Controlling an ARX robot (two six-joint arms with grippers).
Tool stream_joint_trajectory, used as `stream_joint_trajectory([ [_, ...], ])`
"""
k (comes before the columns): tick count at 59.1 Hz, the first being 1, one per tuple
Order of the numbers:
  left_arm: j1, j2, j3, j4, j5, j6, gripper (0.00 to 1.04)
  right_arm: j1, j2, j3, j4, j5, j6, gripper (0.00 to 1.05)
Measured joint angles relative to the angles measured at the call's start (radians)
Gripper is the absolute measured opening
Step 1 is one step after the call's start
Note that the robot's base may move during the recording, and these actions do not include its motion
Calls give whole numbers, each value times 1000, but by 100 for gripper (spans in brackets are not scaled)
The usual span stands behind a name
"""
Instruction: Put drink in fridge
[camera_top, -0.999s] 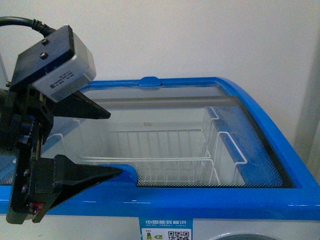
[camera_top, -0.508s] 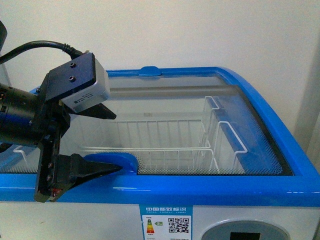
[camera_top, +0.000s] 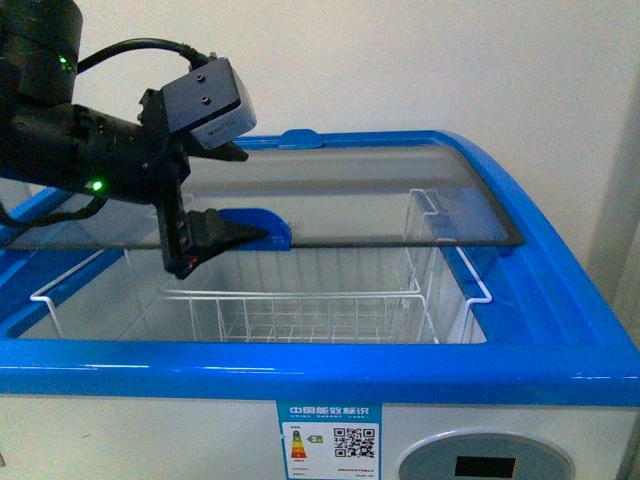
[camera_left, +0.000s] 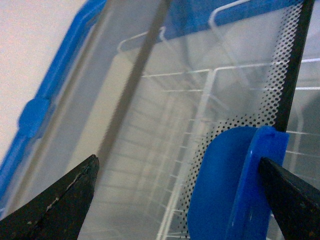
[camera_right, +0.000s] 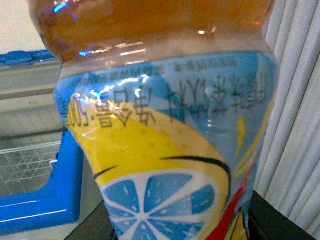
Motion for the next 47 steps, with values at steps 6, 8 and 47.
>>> stream_joint_trajectory([
  [6, 0, 67, 100, 43, -78, -2, 97, 0, 0, 0, 0, 0, 0, 39],
  [8, 0, 91, 136, 59, -109, -3, 97, 0, 0, 0, 0, 0, 0, 39],
  [47, 50, 6, -93, 474, -532, -315, 97, 0, 0, 0, 0, 0, 0, 39],
])
